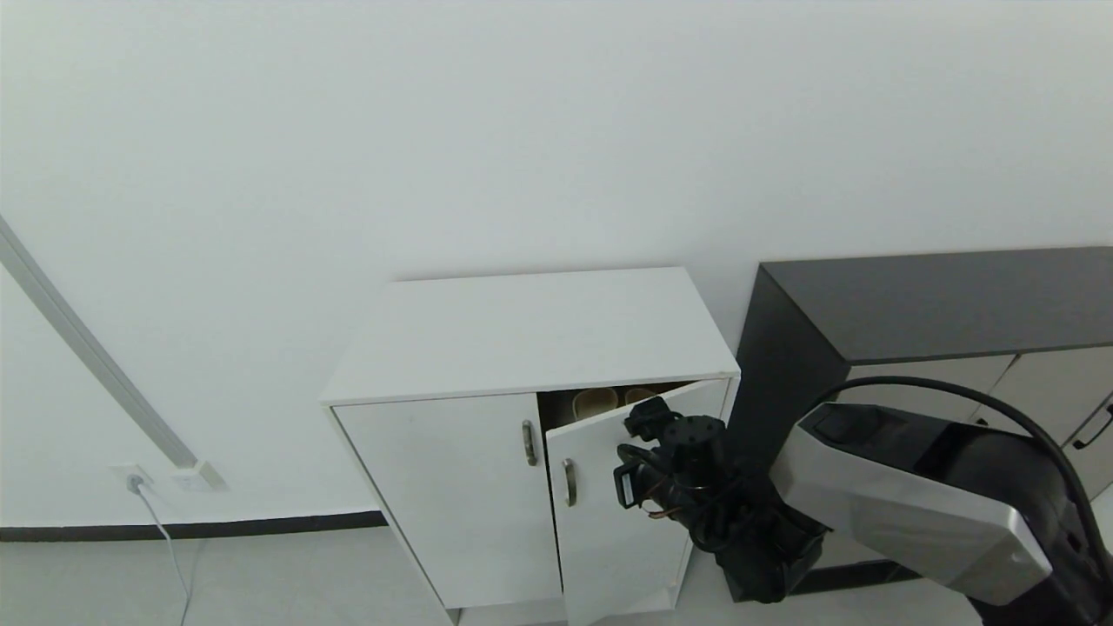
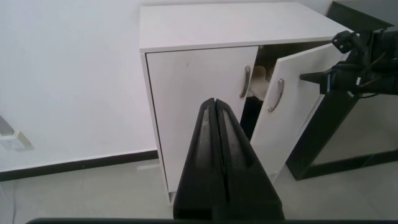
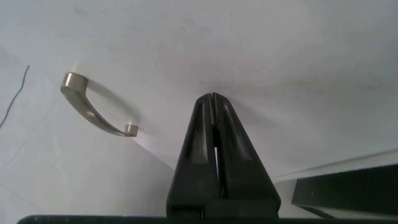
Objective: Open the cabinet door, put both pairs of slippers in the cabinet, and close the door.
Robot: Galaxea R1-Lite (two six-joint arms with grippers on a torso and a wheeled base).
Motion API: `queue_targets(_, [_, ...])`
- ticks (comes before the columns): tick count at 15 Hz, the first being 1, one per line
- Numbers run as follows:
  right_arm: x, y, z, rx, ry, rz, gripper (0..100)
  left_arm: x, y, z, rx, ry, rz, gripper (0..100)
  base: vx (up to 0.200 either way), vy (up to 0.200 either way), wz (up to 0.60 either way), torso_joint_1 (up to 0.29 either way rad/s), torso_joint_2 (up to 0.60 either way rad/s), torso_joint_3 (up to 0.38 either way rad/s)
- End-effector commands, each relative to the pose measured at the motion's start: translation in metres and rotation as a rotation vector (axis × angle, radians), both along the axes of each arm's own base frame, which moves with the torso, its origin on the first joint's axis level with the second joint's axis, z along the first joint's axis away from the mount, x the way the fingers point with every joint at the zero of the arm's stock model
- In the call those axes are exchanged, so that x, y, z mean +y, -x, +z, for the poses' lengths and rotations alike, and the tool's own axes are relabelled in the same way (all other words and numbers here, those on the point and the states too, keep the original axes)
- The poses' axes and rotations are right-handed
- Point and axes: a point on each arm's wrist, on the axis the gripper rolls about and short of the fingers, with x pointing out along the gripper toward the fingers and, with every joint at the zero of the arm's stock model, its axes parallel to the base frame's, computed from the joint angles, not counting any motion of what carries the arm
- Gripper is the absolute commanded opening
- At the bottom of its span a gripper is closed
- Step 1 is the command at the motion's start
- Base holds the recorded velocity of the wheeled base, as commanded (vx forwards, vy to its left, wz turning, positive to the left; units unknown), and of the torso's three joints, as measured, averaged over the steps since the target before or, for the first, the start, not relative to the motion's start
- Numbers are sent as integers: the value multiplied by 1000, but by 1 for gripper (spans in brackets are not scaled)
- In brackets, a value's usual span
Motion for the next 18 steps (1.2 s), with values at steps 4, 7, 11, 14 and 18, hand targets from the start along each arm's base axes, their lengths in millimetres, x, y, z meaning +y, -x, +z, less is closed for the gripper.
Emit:
queue_targets(4, [4, -21, -10, -7, -5, -23, 0, 0, 0, 0, 1, 1, 0, 0, 0, 0, 0, 0, 0, 0])
queue_targets(7, [0, -30, -11, -8, -4, -42, 0, 0, 0, 0, 1, 1, 0, 0, 0, 0, 0, 0, 0, 0])
queue_targets(11, [-6, -37, -10, -11, -7, -62, 0, 0, 0, 0, 1, 1, 0, 0, 0, 0, 0, 0, 0, 0])
queue_targets(14, [-7, -38, -10, -13, -8, -65, 0, 0, 0, 0, 1, 1, 0, 0, 0, 0, 0, 0, 0, 0])
queue_targets(18, [-7, -39, -9, -11, -5, -64, 0, 0, 0, 0, 1, 1, 0, 0, 0, 0, 0, 0, 0, 0])
